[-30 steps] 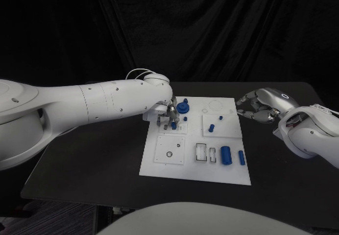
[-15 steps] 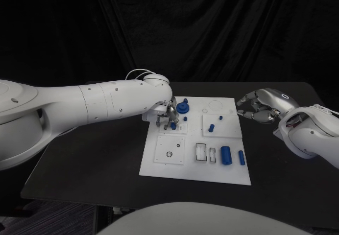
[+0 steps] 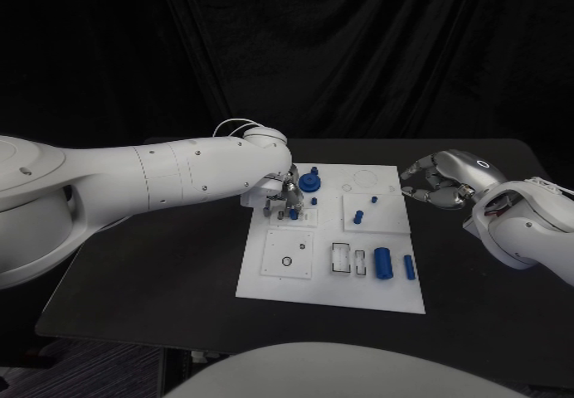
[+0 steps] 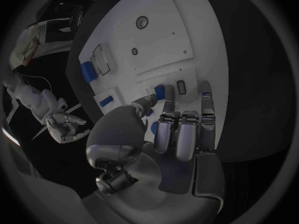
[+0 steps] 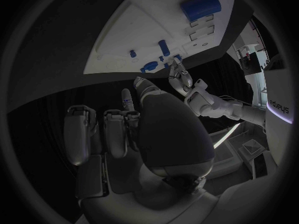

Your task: Assemble the parts on the task board

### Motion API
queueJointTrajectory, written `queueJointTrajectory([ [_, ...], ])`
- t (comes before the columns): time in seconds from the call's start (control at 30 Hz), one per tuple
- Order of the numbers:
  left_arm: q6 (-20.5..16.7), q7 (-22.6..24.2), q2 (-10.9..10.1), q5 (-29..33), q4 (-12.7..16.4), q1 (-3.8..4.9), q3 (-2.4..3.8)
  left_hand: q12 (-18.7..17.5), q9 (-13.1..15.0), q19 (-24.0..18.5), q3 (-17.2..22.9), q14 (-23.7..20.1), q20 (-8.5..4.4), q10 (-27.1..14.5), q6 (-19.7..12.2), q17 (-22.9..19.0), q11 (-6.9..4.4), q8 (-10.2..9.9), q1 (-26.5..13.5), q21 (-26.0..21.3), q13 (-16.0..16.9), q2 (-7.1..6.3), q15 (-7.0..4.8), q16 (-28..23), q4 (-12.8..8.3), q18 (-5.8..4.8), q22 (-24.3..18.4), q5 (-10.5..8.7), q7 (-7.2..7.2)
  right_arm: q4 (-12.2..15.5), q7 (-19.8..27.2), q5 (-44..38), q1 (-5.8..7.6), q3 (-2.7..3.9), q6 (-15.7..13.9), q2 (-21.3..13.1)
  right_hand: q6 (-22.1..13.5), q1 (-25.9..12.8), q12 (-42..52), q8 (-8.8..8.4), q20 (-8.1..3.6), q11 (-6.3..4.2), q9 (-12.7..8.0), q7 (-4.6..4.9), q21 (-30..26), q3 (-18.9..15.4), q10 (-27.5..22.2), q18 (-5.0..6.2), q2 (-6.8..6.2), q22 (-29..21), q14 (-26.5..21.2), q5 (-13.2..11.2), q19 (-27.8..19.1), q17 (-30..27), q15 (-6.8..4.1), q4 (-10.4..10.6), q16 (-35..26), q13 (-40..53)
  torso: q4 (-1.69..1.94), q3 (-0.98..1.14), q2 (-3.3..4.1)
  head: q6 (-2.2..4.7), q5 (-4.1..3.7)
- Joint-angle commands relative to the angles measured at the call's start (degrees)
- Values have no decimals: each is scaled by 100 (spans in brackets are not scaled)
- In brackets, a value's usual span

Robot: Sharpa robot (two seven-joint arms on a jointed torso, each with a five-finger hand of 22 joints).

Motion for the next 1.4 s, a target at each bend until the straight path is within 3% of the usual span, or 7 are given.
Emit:
queueJointTrajectory([
  [0.03, 116, 6, -2, 44, 14, -31, -7, 15, 4, -25, -32, 585, -16, 604, 50, 1509, -9, -35, -78, 7, 1509, -7, -23, 38, 64, 44, -8, -151, 19, -3, -107, -37, -16, 4, 34, -3, 51, -7, -1, 33, 47, 50, 6, -6, -24, 31, 236, 108, -13, 1188, 445, 25, 237, 716, 32, 3, 1, 918, -1, -1, -1, 1, 2],
  [0.37, 84, 12, -15, 44, 7, -37, -7, 15, -106, -37, -405, 585, -1, 604, 27, 1509, 39, -234, -442, 8, 1509, -67, 1, 38, 420, 44, -8, -645, 94, -5, -115, -37, -17, 4, 51, -3, 50, -12, -3, 31, 48, 50, 5, -6, -31, 33, 233, 110, -16, 1186, 444, 26, 234, 712, 31, 3, -1, 914, -2, 2, -2, 1, 6],
  [0.53, 46, 8, -43, 44, 14, -40, -7, 15, -228, -16, -784, 585, 4, 604, 31, 1509, 68, -368, -726, 9, 1509, -146, 15, 38, 714, 44, -7, -1034, 136, -4, -118, -37, -17, 4, 59, -5, 50, -12, -3, 31, 48, 50, 5, -6, -31, 33, 233, 110, -16, 1186, 444, 26, 234, 712, 31, 3, -1, 914, 1, 0, 2, 1, 15],
  [0.93, -524, 76, -329, 44, 320, -24, -5, 15, -310, 201, -1359, 585, -33, 604, 158, 1509, 53, -443, -901, 9, 1509, -214, -13, 38, 1088, 43, -7, -1265, 129, 6, -113, -37, -21, 4, 57, -41, 38, -32, -4, 23, 49, 49, 1, -5, -34, 26, 233, 111, -27, 1186, 443, 21, 233, 707, 31, 12, -3, 913, 1, -4, 1, 1, 18],
  [1.2, -465, -42, -604, 44, 586, 214, -4, 15, -298, 421, -1602, 585, -75, 604, 230, 1509, 29, -437, -829, 17, 1509, -188, -44, 38, 1230, 43, -3, -1280, 107, -15, -122, -37, -24, 4, 67, -47, 35, -47, -3, 20, 49, 50, -1, -5, -33, 21, 233, 111, -30, 1187, 444, 15, 234, 712, 32, 20, -1, 913, -2, -7, -5, 1, 90],
  [1.23, -427, -52, -630, 44, 605, 256, -4, 15, -296, 976, -1690, 585, -190, 604, 150, 1509, 5, -478, -783, 91, 1509, -169, -109, 38, 1273, 38, 2, -1280, 113, -21, -124, -37, -24, 4, 69, -43, 34, -55, -5, 19, 49, 50, -1, -6, -37, 18, 232, 112, -31, 1185, 443, 9, 232, 709, 31, 25, -2, 910, -1, -7, -8, 1, 95],
  [1.4, -189, -80, -733, 44, 651, 416, -5, 15, -298, 702, -1916, 585, -110, 604, 12, 1509, 52, -561, -679, 6, 1509, -153, -62, 38, 1351, 36, -7, -1283, 155, -29, -134, -37, -24, 4, 77, -43, 34, -55, -5, 19, 49, 50, -1, -6, -37, 18, 232, 112, -31, 1185, 443, 9, 232, 709, 31, 25, -2, 910, 1, 5, -14, 1, 98],
])
